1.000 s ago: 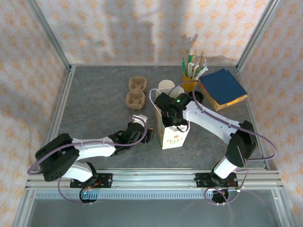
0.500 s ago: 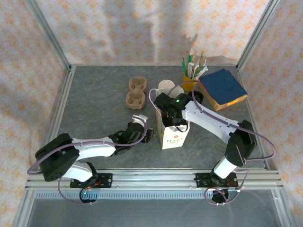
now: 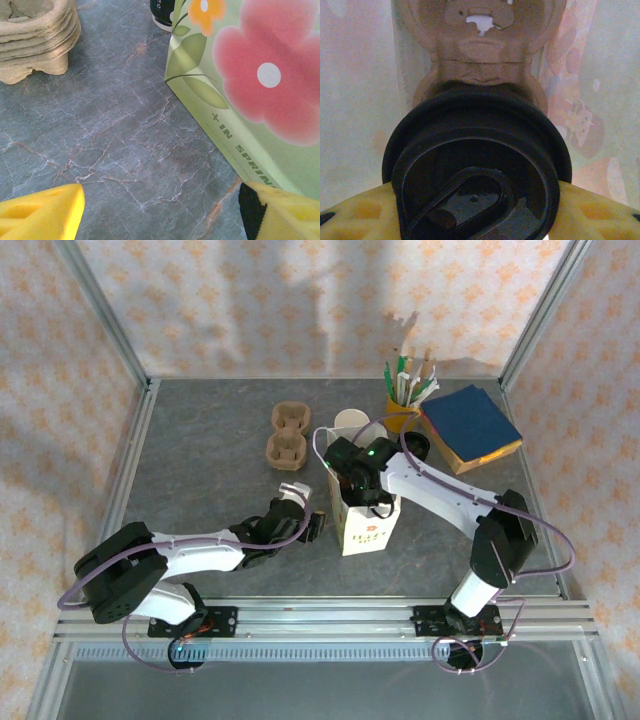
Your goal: Pack the takeout coffee
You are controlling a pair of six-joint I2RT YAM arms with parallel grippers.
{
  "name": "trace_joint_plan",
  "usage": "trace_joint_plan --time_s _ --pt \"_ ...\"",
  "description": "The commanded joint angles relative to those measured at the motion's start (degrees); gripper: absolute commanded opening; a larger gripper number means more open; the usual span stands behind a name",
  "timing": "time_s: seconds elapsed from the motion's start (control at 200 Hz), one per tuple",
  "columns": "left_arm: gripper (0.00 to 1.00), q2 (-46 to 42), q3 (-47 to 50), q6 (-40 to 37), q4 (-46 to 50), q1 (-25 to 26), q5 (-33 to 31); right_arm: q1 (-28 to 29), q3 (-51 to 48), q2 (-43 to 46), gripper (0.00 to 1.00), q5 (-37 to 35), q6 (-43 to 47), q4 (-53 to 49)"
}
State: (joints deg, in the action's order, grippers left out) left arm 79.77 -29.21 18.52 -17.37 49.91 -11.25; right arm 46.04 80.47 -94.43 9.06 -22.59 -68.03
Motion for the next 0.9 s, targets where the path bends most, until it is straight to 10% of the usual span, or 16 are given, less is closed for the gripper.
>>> trace_joint_plan --time_s 0.0,0.896 --pt "0.83 0.21 -0.67 0.6 0.25 0.58 -1.5 -0.42 -1.58 -2.12 0.48 0.79 0.64 0.66" --pt "0.82 0.83 -0.93 0.81 0.16 0.62 -1.37 -1.18 -4.71 -2.22 0.48 2.43 1.5 3.87"
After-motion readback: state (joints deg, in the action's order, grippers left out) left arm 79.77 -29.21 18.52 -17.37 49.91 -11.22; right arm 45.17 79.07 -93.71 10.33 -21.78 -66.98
